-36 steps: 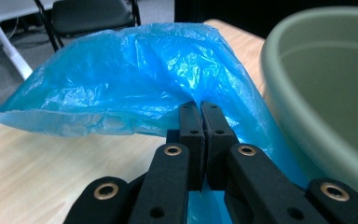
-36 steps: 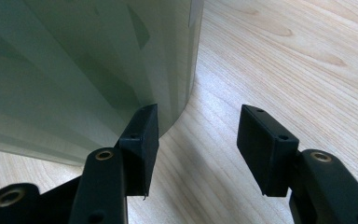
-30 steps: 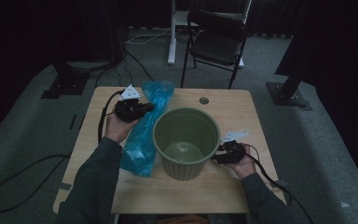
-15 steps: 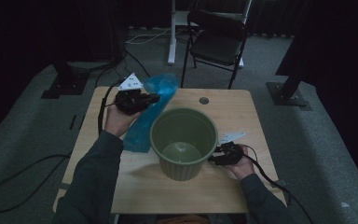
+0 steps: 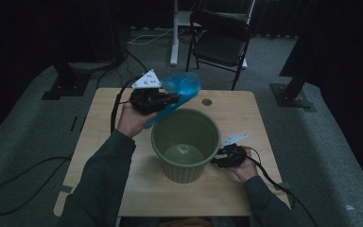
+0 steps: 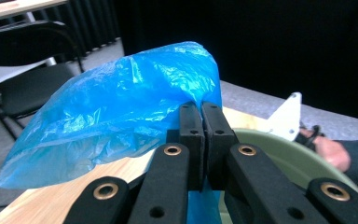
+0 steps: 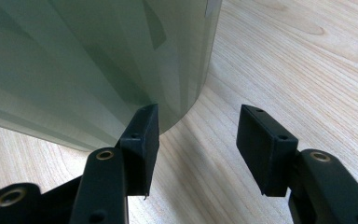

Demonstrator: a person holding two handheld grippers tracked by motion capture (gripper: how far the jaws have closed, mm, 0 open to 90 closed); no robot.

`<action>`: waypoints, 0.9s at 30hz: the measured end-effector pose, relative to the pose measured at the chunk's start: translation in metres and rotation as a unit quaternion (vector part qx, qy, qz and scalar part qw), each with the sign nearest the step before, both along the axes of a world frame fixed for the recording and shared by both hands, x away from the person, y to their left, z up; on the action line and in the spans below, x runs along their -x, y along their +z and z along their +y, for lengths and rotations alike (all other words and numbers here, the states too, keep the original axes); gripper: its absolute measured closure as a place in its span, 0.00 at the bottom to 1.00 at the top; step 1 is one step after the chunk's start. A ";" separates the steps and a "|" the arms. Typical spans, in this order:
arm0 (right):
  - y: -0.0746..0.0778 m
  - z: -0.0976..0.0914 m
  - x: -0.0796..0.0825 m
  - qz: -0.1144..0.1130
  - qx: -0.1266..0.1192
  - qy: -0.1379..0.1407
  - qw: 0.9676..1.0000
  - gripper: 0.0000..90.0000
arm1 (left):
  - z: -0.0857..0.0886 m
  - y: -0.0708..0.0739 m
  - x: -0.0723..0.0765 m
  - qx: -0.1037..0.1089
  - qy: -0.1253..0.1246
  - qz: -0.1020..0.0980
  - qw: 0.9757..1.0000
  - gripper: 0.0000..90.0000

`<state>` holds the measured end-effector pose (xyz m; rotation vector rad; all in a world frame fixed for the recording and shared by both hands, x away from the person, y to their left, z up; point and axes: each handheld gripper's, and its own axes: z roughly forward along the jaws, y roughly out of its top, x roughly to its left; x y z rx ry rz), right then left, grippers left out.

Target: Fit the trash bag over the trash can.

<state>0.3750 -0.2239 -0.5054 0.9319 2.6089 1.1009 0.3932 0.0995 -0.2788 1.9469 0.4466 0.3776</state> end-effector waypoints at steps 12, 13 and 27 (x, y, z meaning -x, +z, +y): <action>0.000 0.000 0.000 0.002 0.000 0.001 1.000 0.53 | -0.054 0.002 0.012 0.007 -0.059 0.006 0.998 0.98; 0.000 0.000 0.000 0.002 0.000 0.002 1.000 0.53 | -0.059 0.003 0.013 0.006 -0.065 0.006 0.998 0.98; 0.002 -0.002 -0.001 0.000 0.001 -0.001 1.000 0.53 | -0.094 0.007 0.022 0.016 -0.112 0.011 0.994 0.98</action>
